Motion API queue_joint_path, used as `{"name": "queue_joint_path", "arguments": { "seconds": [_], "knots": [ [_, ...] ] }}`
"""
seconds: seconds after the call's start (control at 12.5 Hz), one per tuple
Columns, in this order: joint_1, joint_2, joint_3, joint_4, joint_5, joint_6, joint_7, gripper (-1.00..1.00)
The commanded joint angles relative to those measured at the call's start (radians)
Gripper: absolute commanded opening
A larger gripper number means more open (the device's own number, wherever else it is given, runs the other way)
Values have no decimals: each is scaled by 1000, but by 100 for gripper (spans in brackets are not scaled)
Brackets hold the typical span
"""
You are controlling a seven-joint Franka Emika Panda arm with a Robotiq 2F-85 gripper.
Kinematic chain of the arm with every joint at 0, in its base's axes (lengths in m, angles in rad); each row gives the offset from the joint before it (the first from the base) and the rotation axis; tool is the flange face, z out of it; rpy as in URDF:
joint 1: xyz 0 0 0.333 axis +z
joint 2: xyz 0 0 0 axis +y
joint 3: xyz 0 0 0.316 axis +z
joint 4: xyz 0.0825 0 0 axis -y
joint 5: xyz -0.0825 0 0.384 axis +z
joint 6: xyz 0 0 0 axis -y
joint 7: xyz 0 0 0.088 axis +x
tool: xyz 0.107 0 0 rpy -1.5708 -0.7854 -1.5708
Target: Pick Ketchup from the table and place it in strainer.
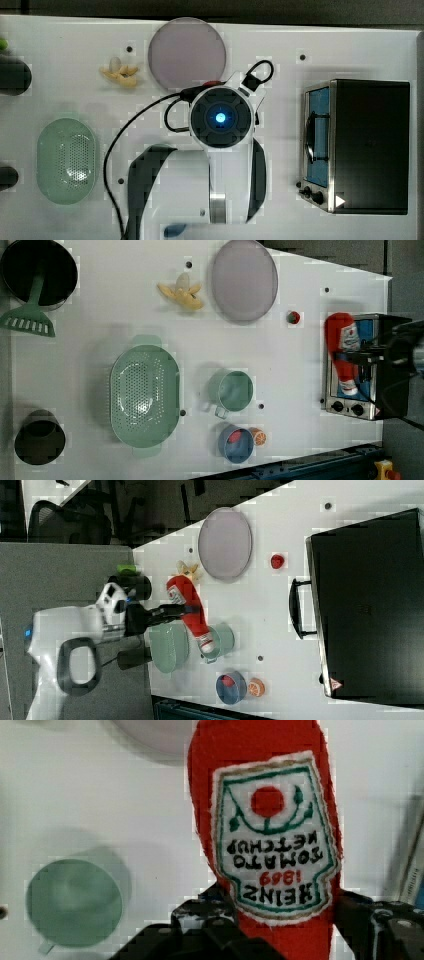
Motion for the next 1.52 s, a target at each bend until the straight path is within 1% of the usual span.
{"name": "queue_joint_path", "arguments": {
  "seconds": [0.08,0.24,0.4,0.72,0.88,1.12,1.36,1.52],
  "knots": [
    [21,-13,58,30,38,-106,90,18],
    [39,-13,113,49,67,-113,172,18],
    [56,-4,183,59,105,-113,326,18],
    [79,59,344,75,105,-82,591,18],
    [85,113,414,86,105,-7,672,18],
    [94,211,497,90,105,150,706,18],
    [113,313,546,90,105,255,825,18],
    [138,381,558,88,105,315,889,18]
  ]
}}
